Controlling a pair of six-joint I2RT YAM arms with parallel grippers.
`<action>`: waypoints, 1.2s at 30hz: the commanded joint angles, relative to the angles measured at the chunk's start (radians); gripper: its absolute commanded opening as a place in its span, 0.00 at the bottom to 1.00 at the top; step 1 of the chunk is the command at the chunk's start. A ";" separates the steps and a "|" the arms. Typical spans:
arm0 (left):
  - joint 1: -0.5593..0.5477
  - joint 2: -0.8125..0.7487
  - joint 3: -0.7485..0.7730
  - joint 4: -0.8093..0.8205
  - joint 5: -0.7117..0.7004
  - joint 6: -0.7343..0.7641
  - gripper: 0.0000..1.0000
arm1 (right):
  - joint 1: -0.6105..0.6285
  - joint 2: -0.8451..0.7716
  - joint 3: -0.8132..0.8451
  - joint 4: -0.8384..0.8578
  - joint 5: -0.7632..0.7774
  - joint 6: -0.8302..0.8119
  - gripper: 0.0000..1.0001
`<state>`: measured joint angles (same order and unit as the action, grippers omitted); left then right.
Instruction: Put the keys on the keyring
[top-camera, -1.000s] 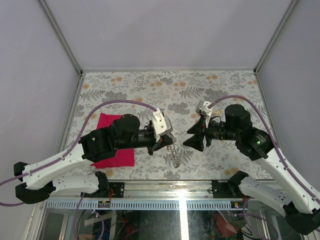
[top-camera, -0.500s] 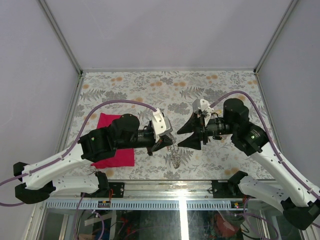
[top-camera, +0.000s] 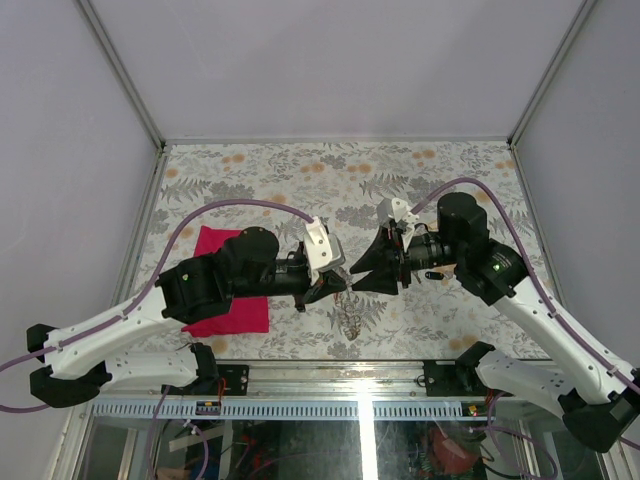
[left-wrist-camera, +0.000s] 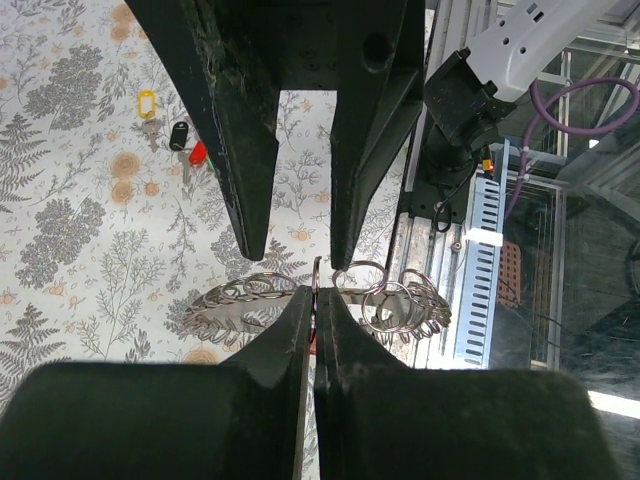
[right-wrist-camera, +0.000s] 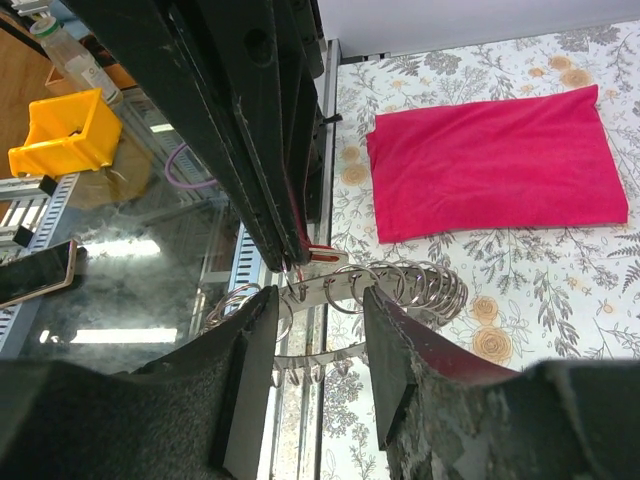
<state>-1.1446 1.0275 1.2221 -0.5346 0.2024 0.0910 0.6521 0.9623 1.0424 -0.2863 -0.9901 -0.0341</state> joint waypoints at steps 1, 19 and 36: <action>0.001 0.000 0.049 0.050 0.015 0.010 0.00 | 0.016 0.018 0.038 0.034 -0.033 -0.014 0.45; 0.002 0.019 0.050 0.050 0.021 0.011 0.00 | 0.040 0.001 0.037 0.060 -0.025 -0.016 0.40; 0.001 0.020 0.057 0.047 0.026 0.004 0.00 | 0.040 -0.038 0.002 0.093 -0.003 -0.016 0.44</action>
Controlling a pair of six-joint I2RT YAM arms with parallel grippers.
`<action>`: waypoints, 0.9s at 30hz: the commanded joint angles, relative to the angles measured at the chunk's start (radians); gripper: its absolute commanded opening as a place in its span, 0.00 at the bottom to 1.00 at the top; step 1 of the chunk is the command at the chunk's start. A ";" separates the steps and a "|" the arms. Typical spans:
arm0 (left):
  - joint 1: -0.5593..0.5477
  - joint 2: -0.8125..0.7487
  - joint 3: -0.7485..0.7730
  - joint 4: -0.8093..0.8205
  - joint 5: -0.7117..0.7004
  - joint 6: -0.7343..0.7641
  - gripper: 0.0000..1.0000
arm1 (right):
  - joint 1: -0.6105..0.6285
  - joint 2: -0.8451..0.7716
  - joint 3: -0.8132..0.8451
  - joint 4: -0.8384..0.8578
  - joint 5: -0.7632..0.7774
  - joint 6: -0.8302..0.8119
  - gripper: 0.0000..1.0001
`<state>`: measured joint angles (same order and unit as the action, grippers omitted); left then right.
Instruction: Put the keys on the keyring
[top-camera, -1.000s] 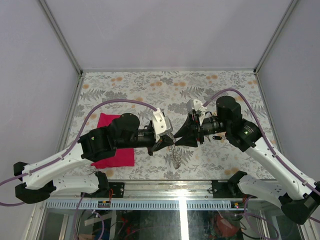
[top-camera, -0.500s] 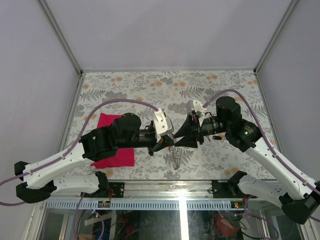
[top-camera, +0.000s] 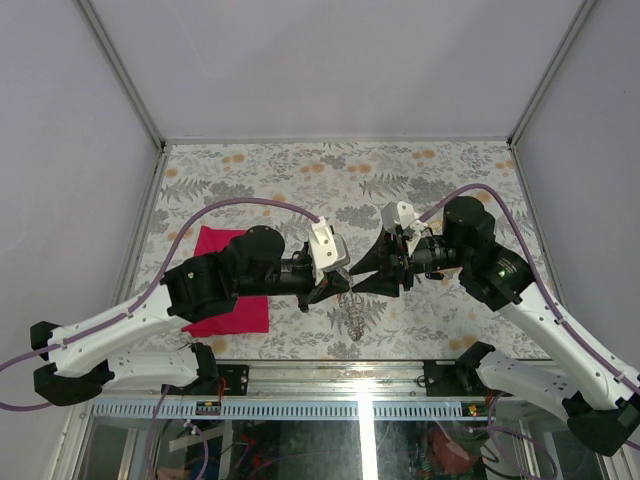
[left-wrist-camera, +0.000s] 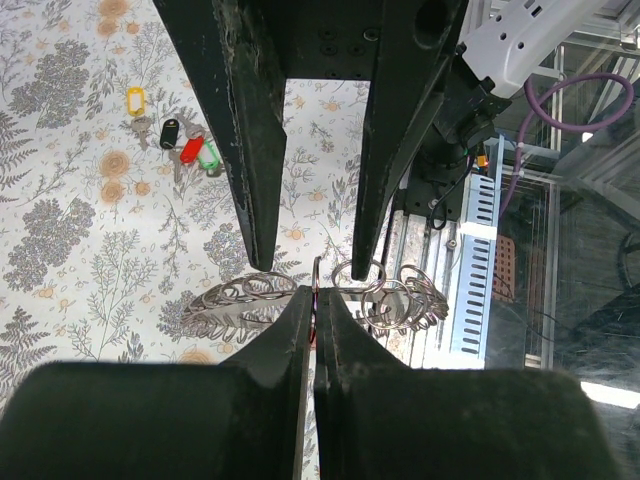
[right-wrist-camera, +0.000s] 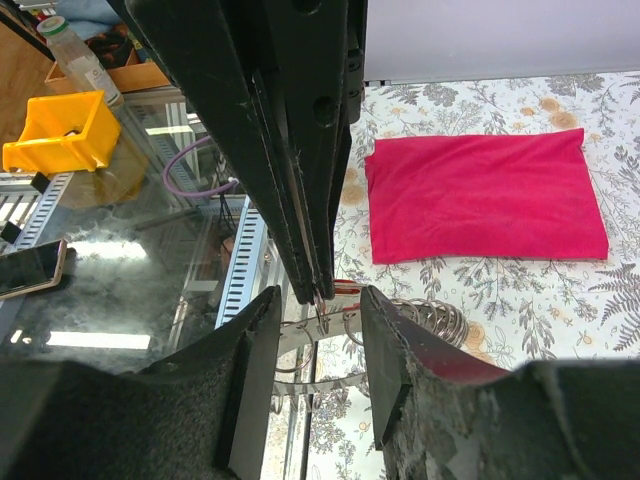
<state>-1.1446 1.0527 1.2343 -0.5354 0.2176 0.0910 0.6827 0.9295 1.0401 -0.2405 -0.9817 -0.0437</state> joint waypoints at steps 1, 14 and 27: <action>0.001 -0.004 0.047 0.048 0.013 0.005 0.00 | 0.009 -0.002 0.002 0.046 -0.010 -0.009 0.45; 0.001 -0.005 0.048 0.048 0.009 0.010 0.00 | 0.010 0.024 -0.001 0.011 -0.002 -0.041 0.42; 0.001 -0.002 0.044 0.048 0.003 0.012 0.00 | 0.009 0.028 -0.009 0.002 -0.017 -0.064 0.17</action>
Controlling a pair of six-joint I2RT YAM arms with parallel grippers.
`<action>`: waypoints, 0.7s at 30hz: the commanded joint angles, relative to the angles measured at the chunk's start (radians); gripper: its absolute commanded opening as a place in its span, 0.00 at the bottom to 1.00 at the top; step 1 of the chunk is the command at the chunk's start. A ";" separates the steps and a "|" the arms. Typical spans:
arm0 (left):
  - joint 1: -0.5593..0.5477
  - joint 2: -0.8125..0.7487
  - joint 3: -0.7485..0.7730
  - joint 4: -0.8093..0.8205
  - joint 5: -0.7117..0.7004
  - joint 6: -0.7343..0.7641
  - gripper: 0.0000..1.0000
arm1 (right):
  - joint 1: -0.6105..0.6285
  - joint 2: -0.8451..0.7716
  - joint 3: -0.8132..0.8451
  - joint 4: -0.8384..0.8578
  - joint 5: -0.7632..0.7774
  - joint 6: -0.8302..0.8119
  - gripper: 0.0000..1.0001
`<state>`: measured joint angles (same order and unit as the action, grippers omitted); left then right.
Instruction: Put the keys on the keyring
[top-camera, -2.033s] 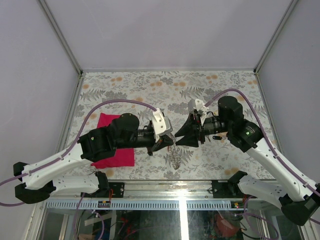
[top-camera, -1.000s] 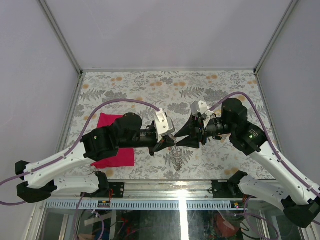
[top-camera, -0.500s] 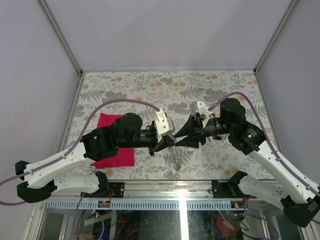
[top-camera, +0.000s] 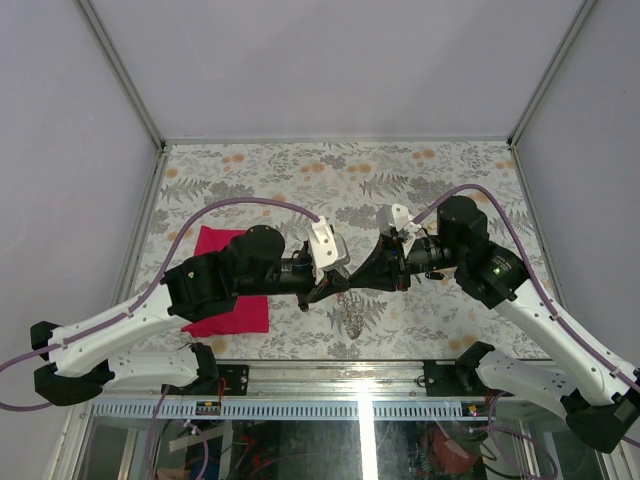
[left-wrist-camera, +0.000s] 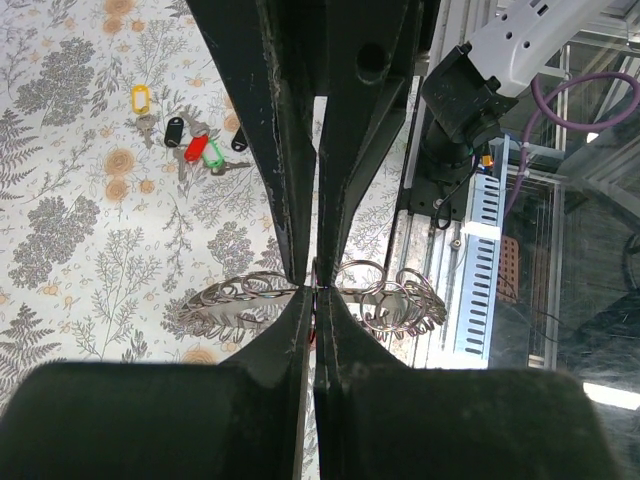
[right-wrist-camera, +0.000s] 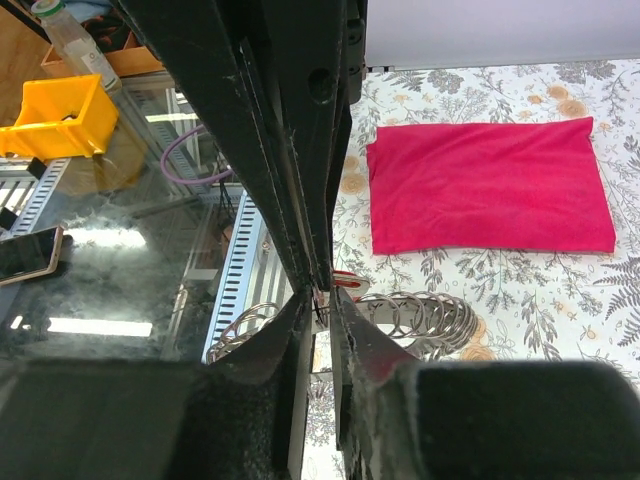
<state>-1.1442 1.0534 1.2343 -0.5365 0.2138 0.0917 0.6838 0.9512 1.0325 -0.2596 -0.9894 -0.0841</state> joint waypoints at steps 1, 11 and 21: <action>0.001 -0.002 0.045 0.049 0.007 0.011 0.00 | 0.009 0.007 0.000 0.019 -0.009 -0.026 0.16; 0.000 -0.005 0.045 0.049 0.004 0.010 0.00 | 0.009 0.003 0.003 -0.008 0.009 -0.045 0.00; 0.001 -0.053 0.000 0.111 0.013 -0.012 0.23 | 0.009 -0.063 -0.026 0.135 0.039 0.055 0.00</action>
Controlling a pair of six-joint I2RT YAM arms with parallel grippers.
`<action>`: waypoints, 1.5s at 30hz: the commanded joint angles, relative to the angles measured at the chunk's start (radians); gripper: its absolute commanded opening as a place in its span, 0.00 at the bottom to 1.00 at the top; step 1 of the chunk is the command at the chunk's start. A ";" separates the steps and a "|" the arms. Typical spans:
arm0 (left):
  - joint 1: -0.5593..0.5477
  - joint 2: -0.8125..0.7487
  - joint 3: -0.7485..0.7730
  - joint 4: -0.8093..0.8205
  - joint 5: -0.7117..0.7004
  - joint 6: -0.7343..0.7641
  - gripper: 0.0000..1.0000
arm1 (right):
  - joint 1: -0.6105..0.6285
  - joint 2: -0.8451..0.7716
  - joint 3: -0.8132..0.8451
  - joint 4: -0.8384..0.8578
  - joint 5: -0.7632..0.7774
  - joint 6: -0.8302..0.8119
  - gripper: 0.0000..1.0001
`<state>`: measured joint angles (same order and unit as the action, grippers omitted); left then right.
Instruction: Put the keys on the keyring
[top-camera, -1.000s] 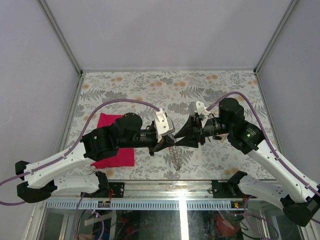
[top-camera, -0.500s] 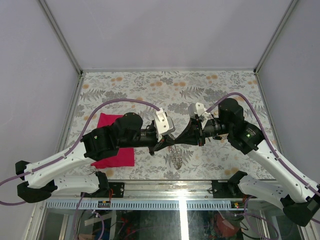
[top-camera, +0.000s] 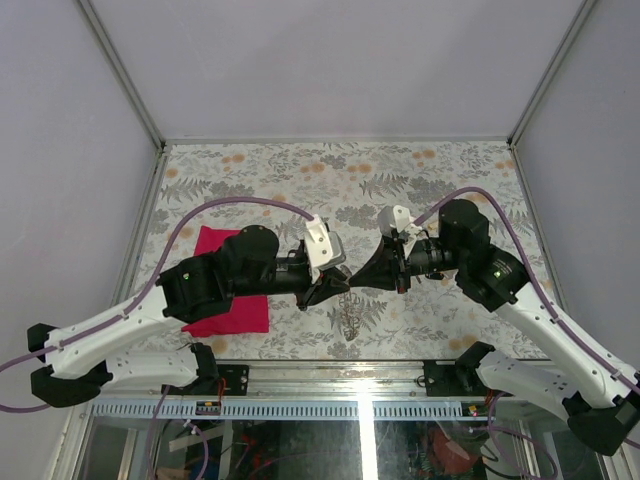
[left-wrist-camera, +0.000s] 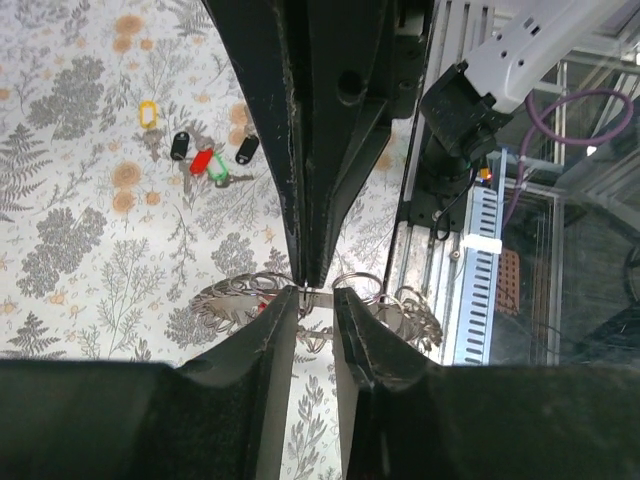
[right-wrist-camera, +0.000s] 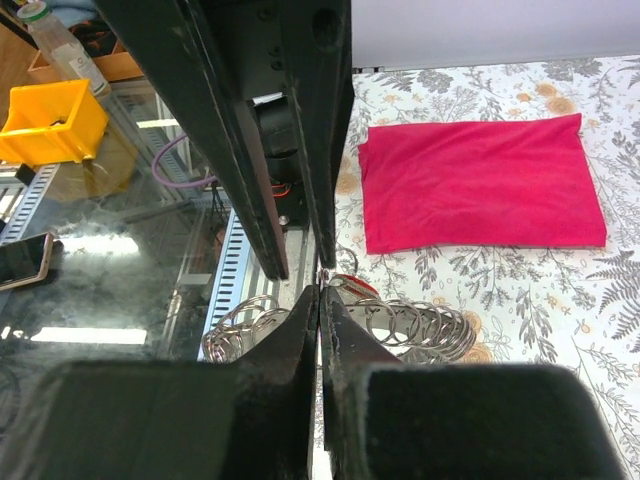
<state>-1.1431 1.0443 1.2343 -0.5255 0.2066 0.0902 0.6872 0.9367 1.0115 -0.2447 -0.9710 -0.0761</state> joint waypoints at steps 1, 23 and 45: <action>0.000 -0.049 -0.006 0.107 0.017 -0.013 0.23 | 0.005 -0.054 -0.008 0.131 0.022 0.054 0.00; -0.001 -0.148 -0.078 0.197 0.106 0.082 0.38 | 0.006 -0.110 -0.015 0.216 -0.048 0.137 0.00; 0.000 -0.089 -0.042 0.174 0.204 0.118 0.28 | 0.005 -0.118 0.004 0.235 -0.143 0.181 0.00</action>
<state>-1.1435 0.9546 1.1603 -0.3901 0.3828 0.1890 0.6872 0.8429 0.9821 -0.0910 -1.0870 0.0856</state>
